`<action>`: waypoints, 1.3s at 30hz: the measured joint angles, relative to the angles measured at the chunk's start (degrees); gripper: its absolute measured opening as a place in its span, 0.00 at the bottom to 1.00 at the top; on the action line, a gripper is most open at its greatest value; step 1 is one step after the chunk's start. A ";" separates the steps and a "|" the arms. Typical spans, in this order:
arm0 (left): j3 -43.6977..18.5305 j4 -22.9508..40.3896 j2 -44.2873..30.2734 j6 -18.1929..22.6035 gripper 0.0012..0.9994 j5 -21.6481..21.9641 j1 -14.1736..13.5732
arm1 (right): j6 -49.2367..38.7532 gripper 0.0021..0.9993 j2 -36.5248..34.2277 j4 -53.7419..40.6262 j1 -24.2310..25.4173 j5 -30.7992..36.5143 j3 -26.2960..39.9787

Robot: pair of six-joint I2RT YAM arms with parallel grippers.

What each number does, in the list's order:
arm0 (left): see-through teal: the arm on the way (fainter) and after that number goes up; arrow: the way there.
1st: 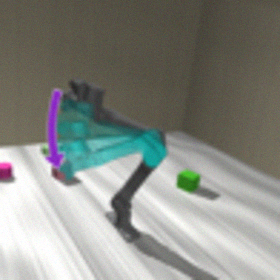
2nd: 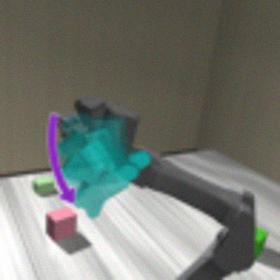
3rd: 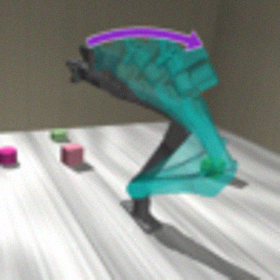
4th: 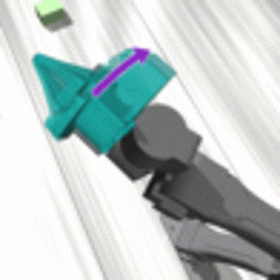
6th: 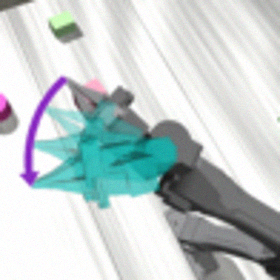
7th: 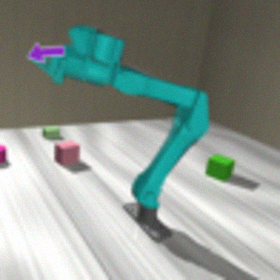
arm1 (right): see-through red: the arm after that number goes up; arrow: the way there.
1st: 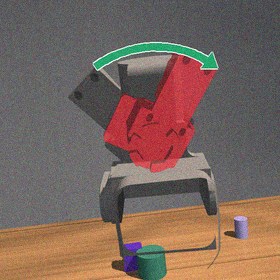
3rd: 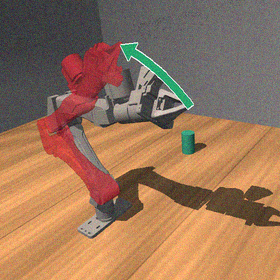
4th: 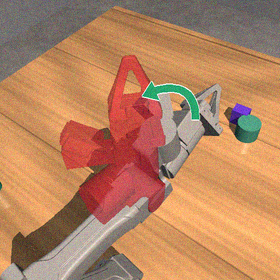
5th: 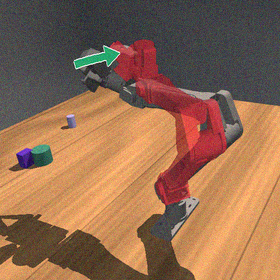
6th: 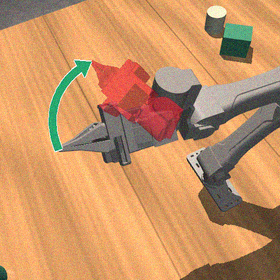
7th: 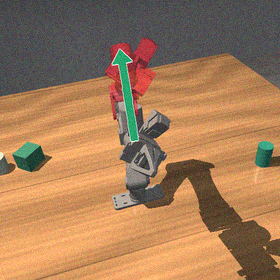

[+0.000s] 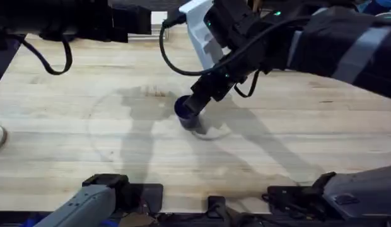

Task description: Pick up the cup on the table and put them onto the rack.

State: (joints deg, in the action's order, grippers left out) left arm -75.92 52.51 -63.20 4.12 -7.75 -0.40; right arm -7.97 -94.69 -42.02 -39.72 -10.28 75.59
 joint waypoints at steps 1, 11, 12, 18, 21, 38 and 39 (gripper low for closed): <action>0.00 0.00 0.00 0.00 0.99 0.00 0.00 | 0.00 0.91 -1.01 0.02 0.00 0.00 0.00; 0.00 0.00 0.00 0.00 0.99 0.00 0.00 | -0.03 0.71 -3.30 0.13 0.00 -0.02 0.00; 0.00 0.00 0.00 0.00 0.99 0.00 0.00 | 0.02 0.66 -3.30 0.15 0.00 -0.02 0.00; 0.00 0.00 0.00 0.00 0.99 0.00 0.00 | -0.19 0.10 -3.30 0.17 0.00 -0.01 0.00; 0.00 -0.01 0.00 0.00 0.99 0.00 0.00 | -0.15 0.03 -3.30 0.24 0.00 -0.26 0.07; 0.00 0.00 0.00 0.00 0.99 0.04 0.00 | -0.46 0.03 6.01 -0.07 6.11 -0.22 0.11; 0.00 0.00 0.00 0.00 0.99 0.04 0.00 | -0.77 0.03 7.07 -0.07 7.11 -0.20 0.11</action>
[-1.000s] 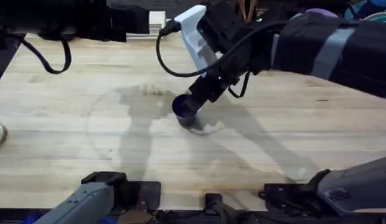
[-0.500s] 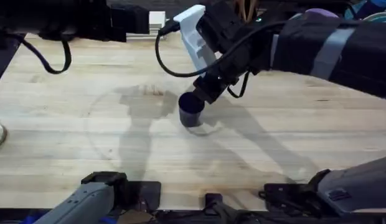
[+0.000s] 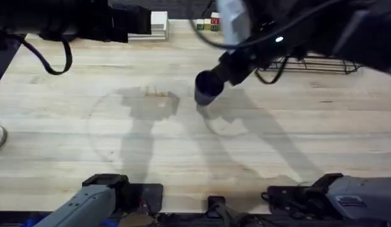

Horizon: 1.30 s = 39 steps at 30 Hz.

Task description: Pick up the cup on the table and put them onto the rack.

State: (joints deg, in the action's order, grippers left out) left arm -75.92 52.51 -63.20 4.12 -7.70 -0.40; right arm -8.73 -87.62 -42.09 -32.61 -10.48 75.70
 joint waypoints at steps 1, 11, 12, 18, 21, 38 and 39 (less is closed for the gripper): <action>0.00 0.00 0.00 0.00 0.99 0.02 0.00 | -0.27 0.03 0.99 0.00 1.06 0.00 0.00; 0.00 0.00 0.00 0.00 0.99 0.00 0.00 | -0.76 0.03 8.31 -0.17 13.60 0.19 3.50; 0.00 0.00 0.00 0.00 0.99 0.00 0.00 | -0.76 0.03 8.92 -0.18 14.85 0.20 3.95; 0.00 0.00 0.00 0.00 0.99 0.00 0.00 | -0.77 0.03 11.54 -0.15 21.34 0.20 5.85; 0.00 0.00 0.00 0.00 0.99 0.00 0.00 | -0.77 0.03 12.42 -0.15 24.21 0.20 5.90; 0.00 0.00 0.00 0.00 0.99 0.02 0.00 | -0.79 0.03 12.99 -0.20 37.31 0.39 5.90; 0.00 0.00 0.00 0.00 0.99 0.01 0.00 | -0.81 0.03 12.98 -0.20 37.73 0.78 5.90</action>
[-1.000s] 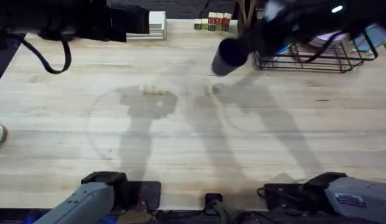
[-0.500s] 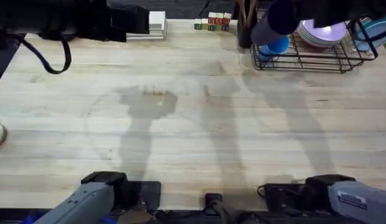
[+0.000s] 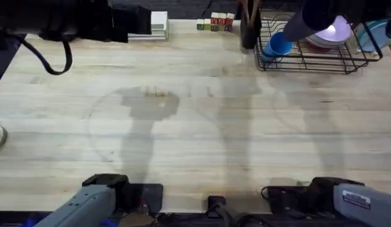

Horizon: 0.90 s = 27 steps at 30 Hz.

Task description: Pick up the cup on the table and put them onto the rack.

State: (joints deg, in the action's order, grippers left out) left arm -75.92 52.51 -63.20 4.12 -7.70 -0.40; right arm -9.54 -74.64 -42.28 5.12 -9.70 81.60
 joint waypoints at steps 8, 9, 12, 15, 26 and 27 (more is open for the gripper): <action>0.00 -0.09 0.00 -0.02 0.99 -0.78 0.00 | -0.37 0.03 0.01 0.00 1.67 3.05 0.00; 0.00 -0.69 0.00 -0.02 0.99 -3.04 0.00 | -0.42 0.03 0.00 0.14 1.67 3.34 0.00; 0.00 -1.32 -0.14 -0.03 0.99 -6.51 0.02 | -0.59 0.03 0.01 0.82 1.67 3.51 0.00; -0.02 -2.51 -1.20 -0.03 0.99 -10.76 0.00 | -0.73 0.03 0.01 1.92 1.67 3.55 0.00; -0.20 -11.94 -12.44 -3.10 0.99 -23.18 -2.08 | -0.81 0.03 0.00 3.08 1.67 3.77 0.00; -0.20 -12.87 -13.23 -3.27 0.99 -23.51 -3.02 | -0.81 0.03 -0.01 3.08 1.67 3.77 0.00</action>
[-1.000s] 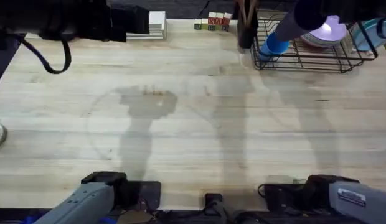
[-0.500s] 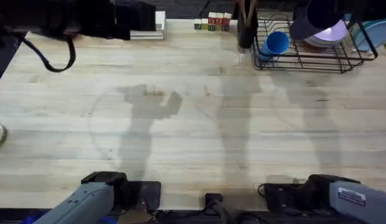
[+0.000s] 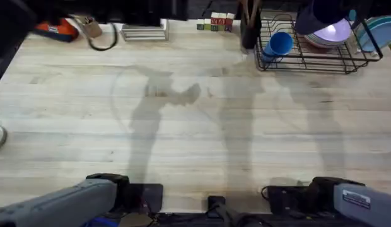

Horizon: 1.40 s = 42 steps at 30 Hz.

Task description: Pick up the cup on the table and put them onto the rack.

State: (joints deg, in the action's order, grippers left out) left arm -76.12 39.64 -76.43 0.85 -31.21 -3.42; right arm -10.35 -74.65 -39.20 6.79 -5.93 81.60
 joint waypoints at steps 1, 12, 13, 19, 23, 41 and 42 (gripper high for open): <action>0.00 -1.21 -0.87 -0.22 0.99 -0.39 -1.27 | 0.00 0.03 0.02 0.00 0.00 0.00 0.00; 0.00 -9.29 -9.57 -0.91 0.99 0.16 -14.62 | 0.00 0.03 0.02 0.00 0.00 0.00 0.00; 0.00 -9.38 -10.27 -0.91 0.99 0.27 -15.30 | 0.00 0.03 0.02 0.00 0.00 0.00 0.00; 0.00 -9.44 -13.15 -0.91 0.99 0.73 -18.32 | 0.00 0.03 0.02 0.00 0.00 0.00 0.00; 0.00 -9.85 -13.23 -0.91 0.99 0.79 -18.95 | 0.01 0.03 0.01 0.00 0.00 0.00 0.00; 0.00 -9.88 -13.23 -0.91 0.99 0.82 -18.95 | 0.01 0.03 -1.90 -2.02 0.00 -0.04 0.02; 0.00 -9.88 -13.23 -0.91 0.99 0.82 -18.95 | 0.02 0.03 -2.68 -1.92 0.00 -0.04 0.02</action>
State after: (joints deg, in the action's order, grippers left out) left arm -76.12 29.76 -89.67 -0.05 -30.39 -22.37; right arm -10.33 -77.33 -41.12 6.79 -5.98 81.62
